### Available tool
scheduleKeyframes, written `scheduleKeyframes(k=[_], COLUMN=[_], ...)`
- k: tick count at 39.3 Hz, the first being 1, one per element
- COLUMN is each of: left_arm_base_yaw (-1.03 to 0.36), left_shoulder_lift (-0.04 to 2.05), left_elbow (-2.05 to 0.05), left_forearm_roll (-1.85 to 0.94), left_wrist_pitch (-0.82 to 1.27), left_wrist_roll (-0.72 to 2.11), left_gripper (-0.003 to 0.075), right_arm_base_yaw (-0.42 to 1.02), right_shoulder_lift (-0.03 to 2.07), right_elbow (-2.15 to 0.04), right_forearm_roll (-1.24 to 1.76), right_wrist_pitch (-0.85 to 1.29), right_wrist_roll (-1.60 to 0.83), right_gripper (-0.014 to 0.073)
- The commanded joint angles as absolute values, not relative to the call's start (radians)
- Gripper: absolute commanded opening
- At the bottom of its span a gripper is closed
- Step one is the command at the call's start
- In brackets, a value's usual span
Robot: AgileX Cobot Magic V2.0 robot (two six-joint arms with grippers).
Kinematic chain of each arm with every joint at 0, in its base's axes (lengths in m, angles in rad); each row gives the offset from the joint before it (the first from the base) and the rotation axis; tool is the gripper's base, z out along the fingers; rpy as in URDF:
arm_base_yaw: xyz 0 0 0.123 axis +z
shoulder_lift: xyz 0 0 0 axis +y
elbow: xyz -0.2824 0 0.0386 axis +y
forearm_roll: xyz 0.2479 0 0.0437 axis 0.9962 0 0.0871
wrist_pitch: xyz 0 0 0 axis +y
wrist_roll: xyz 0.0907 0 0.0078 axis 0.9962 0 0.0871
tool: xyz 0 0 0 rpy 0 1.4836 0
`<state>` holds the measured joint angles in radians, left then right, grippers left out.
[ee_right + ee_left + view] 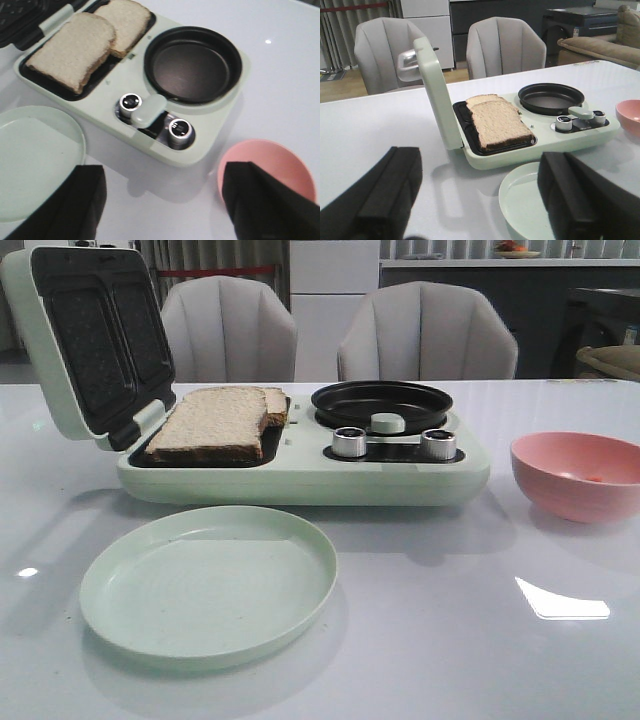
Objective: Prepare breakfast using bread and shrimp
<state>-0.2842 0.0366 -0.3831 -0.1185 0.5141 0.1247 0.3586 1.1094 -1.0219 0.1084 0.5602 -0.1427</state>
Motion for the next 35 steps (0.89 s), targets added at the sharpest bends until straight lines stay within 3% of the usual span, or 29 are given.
scheduleKeyframes(k=[1, 25, 35], left_arm_base_yaw=[-0.291, -0.291, -0.291], left_shoulder_lift=[0.050, 0.050, 0.050], left_elbow=[-0.409, -0.409, -0.409], left_forearm_roll=[-0.134, -0.134, -0.134], left_wrist_pitch=[0.413, 0.413, 0.413], left_wrist_roll=[0.114, 0.114, 0.114], left_gripper=[0.0531, 0.0531, 0.0531], right_arm_base_yaw=[0.327, 0.311, 0.311], right_shoulder_lift=[1.002, 0.333, 0.129], right_elbow=[-0.999, -0.434, -0.288], right_forearm_roll=[0.014, 0.000, 0.000], right_wrist_pitch=[0.508, 0.150, 0.112], right_wrist_roll=[-0.056, 0.006, 0.006], right_gripper=[0.0577, 0.0577, 0.0577])
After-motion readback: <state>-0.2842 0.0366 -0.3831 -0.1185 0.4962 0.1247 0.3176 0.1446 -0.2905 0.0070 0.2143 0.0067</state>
